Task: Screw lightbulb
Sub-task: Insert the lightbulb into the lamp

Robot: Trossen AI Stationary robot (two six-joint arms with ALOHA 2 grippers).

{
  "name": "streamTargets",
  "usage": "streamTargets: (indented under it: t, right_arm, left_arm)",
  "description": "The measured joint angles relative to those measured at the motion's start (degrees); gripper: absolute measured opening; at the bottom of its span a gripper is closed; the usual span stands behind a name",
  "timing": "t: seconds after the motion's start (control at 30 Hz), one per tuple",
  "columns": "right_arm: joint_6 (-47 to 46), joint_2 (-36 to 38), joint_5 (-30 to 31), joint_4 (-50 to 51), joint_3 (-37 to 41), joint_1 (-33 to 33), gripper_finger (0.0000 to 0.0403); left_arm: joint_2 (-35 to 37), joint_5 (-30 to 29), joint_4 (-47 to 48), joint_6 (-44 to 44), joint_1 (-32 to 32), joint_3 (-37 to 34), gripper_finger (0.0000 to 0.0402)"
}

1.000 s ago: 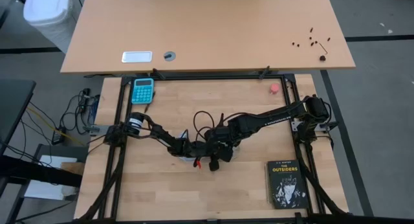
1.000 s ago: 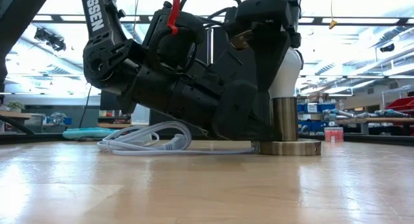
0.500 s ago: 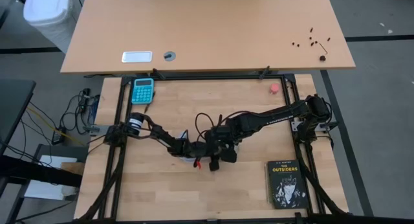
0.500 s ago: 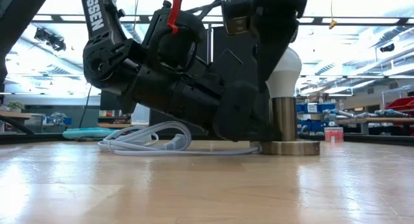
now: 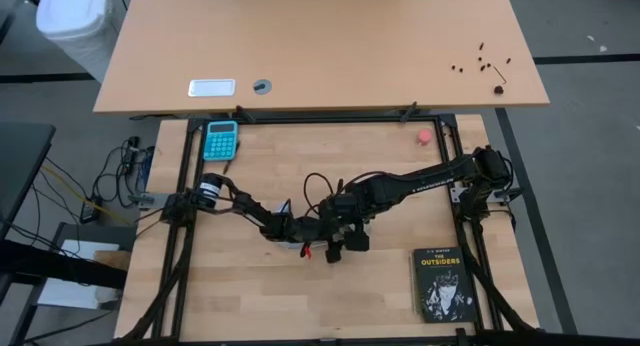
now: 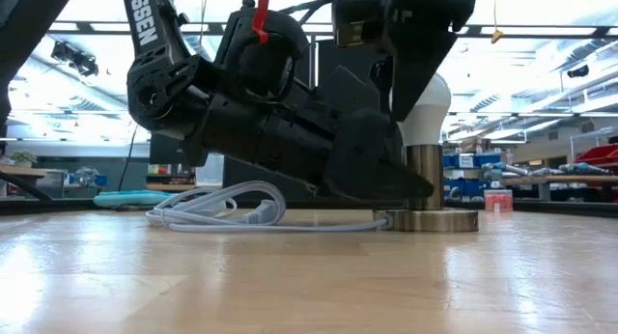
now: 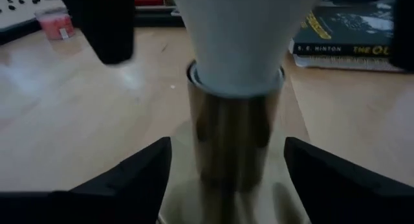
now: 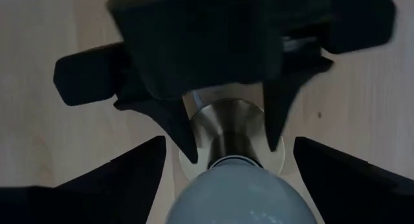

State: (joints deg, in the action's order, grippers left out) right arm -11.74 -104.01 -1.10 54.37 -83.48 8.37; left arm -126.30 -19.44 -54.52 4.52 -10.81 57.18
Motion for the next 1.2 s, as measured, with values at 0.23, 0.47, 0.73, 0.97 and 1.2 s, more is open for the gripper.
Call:
streamTargets:
  t: [0.23,0.47,0.73,0.97,1.2]
  right_arm:
    - [4.02,0.15,1.01,1.10,-0.09,1.30,0.0345]
    - [4.06,0.15,1.46,2.06,-0.09,1.43,0.0337]
    - [8.78,0.15,1.76,3.11,-0.09,2.10,0.0332]
    - [26.22,0.15,5.28,3.76,-0.09,4.68,0.0331]
    - [45.61,0.15,6.25,4.44,-0.09,6.03,0.0331]
  left_arm:
    - [-0.91,0.46,0.45,-1.70,-0.02,2.84,0.0308]
    - [-3.59,0.60,1.40,-2.81,0.08,4.77,0.0264]
    - [-3.61,0.44,2.01,-2.41,0.20,4.68,0.0184]
    - [-3.52,0.59,2.84,-2.33,0.22,4.68,0.0191]
    - [-3.50,0.70,3.10,-2.35,0.22,4.68,0.0193]
